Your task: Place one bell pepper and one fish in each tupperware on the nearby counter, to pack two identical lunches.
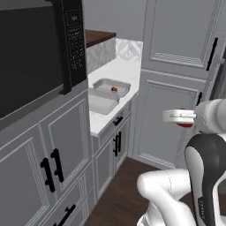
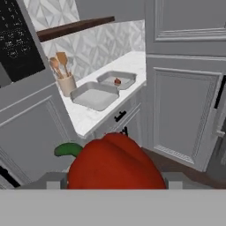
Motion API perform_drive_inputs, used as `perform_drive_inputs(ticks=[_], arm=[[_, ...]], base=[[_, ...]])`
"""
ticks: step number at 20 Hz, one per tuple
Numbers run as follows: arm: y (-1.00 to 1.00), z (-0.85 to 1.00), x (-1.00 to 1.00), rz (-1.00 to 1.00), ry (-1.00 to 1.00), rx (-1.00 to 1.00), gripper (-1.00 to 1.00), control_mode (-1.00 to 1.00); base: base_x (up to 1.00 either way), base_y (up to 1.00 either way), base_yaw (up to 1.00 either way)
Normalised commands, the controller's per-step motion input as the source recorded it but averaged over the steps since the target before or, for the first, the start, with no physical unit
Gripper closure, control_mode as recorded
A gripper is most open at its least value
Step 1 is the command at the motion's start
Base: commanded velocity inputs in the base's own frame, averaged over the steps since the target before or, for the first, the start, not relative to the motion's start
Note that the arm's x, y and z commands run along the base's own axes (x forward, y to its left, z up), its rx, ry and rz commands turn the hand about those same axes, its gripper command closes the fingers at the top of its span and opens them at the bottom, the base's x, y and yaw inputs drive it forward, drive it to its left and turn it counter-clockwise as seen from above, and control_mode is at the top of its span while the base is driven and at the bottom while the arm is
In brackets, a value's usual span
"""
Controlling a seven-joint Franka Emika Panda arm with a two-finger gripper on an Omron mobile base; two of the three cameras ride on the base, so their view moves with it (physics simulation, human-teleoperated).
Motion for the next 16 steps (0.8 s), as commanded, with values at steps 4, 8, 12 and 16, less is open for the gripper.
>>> perform_drive_inputs(ticks=[4, 8, 12, 16], arm=[[0.00, 0.00, 0.00, 0.00, 0.00, 0.00, 1.00, 1.00], [0.00, 0.00, 0.00, 0.00, 0.00, 0.00, 1.00, 1.00], [0.00, 0.00, 0.00, 0.00, 0.00, 0.00, 1.00, 1.00], [0.00, 0.00, 0.00, 0.00, 0.00, 0.00, 1.00, 1.00]], base=[[0.97, -0.06, 0.14], [0.93, 0.02, 0.00], [0.68, 0.26, 0.00], [0.82, 0.03, 0.01]])
